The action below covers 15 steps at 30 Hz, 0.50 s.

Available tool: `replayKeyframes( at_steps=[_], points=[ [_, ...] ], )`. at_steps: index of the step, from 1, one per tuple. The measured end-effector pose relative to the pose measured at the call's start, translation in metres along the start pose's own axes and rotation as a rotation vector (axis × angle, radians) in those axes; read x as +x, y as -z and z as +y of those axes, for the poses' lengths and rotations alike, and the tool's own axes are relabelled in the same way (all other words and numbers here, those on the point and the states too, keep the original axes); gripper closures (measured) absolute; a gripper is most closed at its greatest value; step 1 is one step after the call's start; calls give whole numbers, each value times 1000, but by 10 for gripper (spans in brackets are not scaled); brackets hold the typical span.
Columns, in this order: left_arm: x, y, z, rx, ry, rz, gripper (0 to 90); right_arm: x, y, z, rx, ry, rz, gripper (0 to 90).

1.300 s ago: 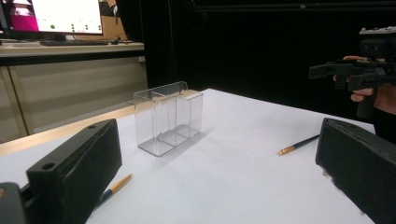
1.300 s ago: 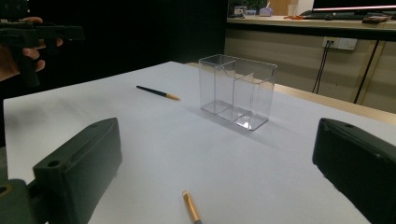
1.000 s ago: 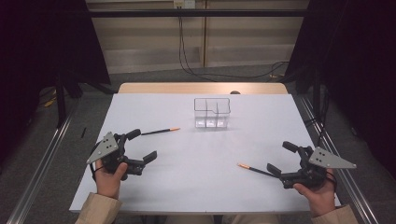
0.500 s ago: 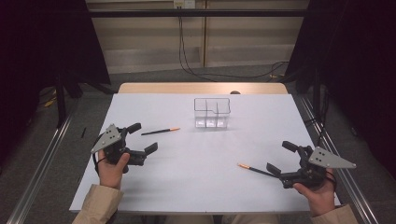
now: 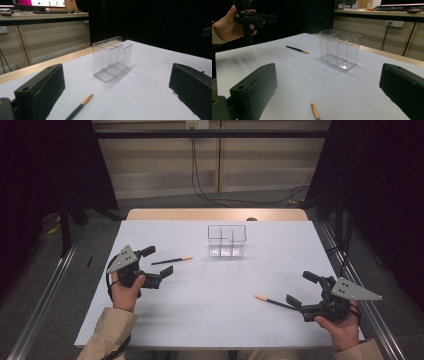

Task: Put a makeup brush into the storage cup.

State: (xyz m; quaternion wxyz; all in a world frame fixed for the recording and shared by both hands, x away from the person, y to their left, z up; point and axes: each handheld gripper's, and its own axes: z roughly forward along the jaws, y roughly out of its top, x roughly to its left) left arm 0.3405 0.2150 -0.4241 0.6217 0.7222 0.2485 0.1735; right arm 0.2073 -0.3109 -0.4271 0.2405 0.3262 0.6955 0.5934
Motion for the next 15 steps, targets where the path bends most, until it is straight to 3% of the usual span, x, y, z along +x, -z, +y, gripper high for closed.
replayKeyframes(
  at_steps=[15],
  points=[
    [10,-16,8,18,8,15,0,0,1,0,-3,-6,0,6]
  ],
)
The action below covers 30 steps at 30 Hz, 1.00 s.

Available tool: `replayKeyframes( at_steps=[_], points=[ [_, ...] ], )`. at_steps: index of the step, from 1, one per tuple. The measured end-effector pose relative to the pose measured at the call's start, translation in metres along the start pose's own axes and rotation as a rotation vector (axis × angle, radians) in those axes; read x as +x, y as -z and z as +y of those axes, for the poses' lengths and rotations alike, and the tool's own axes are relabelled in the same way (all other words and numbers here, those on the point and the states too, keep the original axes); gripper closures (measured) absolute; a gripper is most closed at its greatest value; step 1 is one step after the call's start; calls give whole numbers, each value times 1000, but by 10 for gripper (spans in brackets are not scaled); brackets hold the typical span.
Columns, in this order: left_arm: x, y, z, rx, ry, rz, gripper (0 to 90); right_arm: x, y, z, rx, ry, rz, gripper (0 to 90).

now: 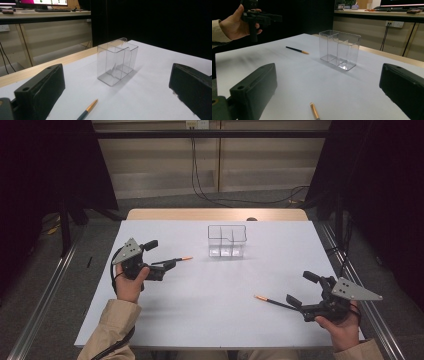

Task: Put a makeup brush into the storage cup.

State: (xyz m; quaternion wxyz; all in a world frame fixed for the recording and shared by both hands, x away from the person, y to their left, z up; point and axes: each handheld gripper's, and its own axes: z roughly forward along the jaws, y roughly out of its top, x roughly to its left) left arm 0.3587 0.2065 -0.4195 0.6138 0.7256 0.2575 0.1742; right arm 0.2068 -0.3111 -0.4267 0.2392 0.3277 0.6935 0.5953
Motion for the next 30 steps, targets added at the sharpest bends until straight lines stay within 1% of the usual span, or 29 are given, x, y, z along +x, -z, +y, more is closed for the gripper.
replayKeyframes(
  at_steps=[3,6,9,11,13,18,21,22,24,25,30],
  points=[
    [1,-3,0,2,-2,0,1,0,0,0,0,2,2,6],
    [2,-9,-1,12,1,0,1,0,0,0,-2,3,3,6],
    [3,-14,-2,10,3,7,0,0,0,0,-4,4,2,6],
    [5,-19,-2,19,1,11,1,0,0,0,-4,5,2,6],
    [5,-22,-2,19,8,13,0,0,0,0,-5,3,1,6],
    [7,-28,-2,24,7,24,0,0,0,0,-2,4,3,6],
    [12,-33,-4,46,7,40,0,0,1,0,-2,4,5,7],
    [13,-34,-5,50,13,47,0,0,1,0,-2,3,6,7],
    [15,-35,-5,56,10,49,0,0,1,0,-3,6,7,9],
    [17,-37,-6,71,1,57,0,0,1,0,-2,6,8,9],
    [23,-43,-8,88,13,67,0,-1,1,0,-5,6,7,9]
  ],
)
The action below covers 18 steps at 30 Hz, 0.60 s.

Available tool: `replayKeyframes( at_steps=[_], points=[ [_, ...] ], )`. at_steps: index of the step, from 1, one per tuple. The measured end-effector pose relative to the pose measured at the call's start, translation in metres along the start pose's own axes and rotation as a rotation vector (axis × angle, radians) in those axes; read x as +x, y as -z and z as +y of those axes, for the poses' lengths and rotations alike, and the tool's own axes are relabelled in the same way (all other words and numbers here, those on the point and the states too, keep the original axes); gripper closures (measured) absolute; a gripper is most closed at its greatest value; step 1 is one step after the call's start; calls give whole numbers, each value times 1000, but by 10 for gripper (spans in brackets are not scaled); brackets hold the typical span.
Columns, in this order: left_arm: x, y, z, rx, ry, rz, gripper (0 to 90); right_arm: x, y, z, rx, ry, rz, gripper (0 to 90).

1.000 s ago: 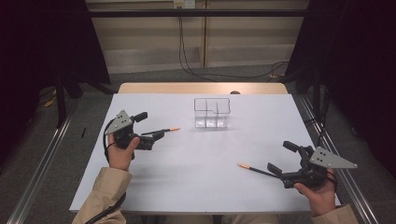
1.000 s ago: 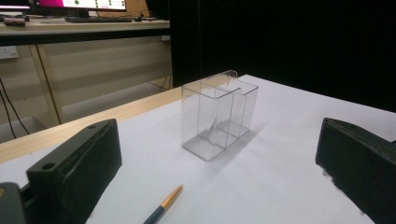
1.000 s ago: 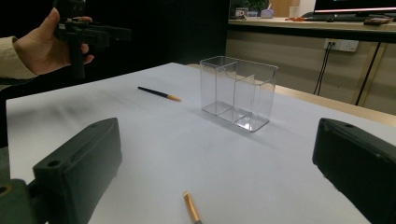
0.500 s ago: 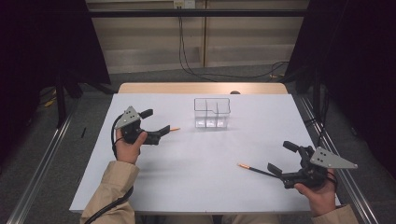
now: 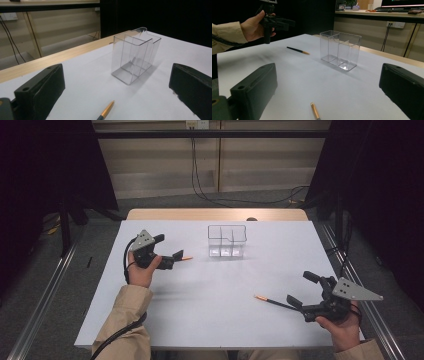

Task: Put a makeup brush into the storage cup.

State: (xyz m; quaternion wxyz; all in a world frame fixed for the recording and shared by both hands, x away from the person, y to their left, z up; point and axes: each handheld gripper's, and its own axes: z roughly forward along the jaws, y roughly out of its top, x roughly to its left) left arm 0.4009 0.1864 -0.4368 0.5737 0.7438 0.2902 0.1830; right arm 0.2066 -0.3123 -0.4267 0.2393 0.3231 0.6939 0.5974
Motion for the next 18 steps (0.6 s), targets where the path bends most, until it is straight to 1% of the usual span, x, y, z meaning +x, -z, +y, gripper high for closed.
replayKeyframes(
  at_steps=[3,4,6,12,18],
  points=[
    [2,-3,-1,10,3,4,1,0,0,0,0,2,-1,9],
    [3,-4,-1,22,-4,9,0,0,0,0,-1,2,0,9],
    [7,-6,-3,40,-5,16,0,-1,0,0,0,-1,1,9],
    [10,-10,-4,60,-2,14,0,-1,1,-1,0,-1,0,9],
    [15,-15,-2,80,1,19,1,-1,1,-1,3,-3,1,9]
  ],
)
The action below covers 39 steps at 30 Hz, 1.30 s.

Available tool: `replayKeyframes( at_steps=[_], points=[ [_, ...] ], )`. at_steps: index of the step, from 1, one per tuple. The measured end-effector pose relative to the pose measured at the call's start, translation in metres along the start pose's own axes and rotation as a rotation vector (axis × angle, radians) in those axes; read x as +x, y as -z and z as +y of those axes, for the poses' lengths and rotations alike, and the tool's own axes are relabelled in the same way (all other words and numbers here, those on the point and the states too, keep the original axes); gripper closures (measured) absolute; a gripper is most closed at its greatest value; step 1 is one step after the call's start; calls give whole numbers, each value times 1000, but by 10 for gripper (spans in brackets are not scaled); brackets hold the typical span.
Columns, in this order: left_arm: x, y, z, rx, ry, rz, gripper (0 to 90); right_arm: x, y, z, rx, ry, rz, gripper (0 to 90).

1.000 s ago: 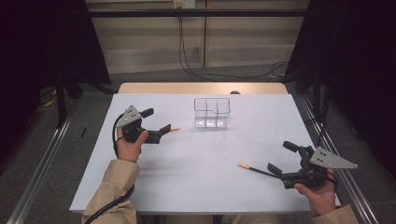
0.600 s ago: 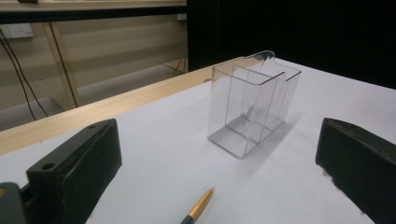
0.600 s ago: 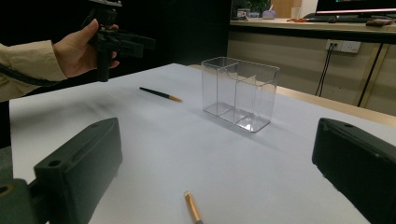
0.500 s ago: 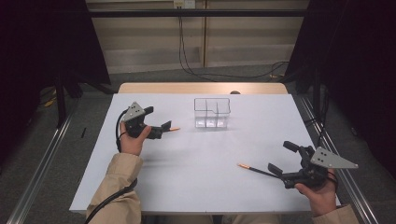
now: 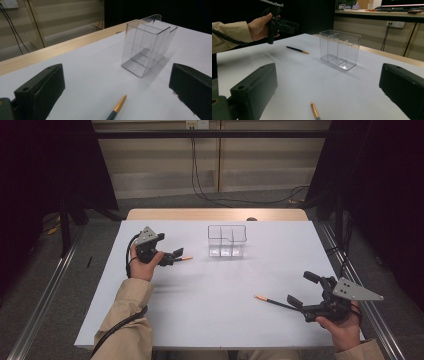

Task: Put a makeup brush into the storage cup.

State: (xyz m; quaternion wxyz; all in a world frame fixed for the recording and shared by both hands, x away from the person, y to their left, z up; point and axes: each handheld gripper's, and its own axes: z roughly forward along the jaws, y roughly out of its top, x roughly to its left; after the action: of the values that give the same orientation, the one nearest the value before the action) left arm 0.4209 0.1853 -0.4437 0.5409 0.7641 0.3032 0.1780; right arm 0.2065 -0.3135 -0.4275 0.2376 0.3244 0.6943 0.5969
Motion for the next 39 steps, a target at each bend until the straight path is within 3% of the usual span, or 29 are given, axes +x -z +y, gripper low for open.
replayKeyframes(
  at_steps=[10,14,17,18,23,27,31,35,39],
  points=[
    [5,-12,13,99,-11,-7,0,-1,1,-1,1,-1,-1,9],
    [7,-18,18,178,2,-21,0,-2,1,-1,-2,-2,0,10],
    [8,-23,19,270,6,-16,0,-2,2,-1,-3,-2,0,11],
    [8,-23,19,270,6,-16,0,-2,2,-1,-4,-4,-1,10],
    [12,-29,17,364,38,-11,0,-2,2,-1,-4,-4,0,11],
    [14,-30,18,395,40,-11,1,-2,2,-1,-4,-6,-1,11],
    [16,-32,20,438,79,-6,0,-2,2,-1,-5,-5,-1,11],
    [17,-34,23,474,75,-3,0,-2,2,-1,-4,-6,0,11],
    [18,-36,26,498,100,3,1,-3,2,-1,-3,-8,-1,11]
  ],
)
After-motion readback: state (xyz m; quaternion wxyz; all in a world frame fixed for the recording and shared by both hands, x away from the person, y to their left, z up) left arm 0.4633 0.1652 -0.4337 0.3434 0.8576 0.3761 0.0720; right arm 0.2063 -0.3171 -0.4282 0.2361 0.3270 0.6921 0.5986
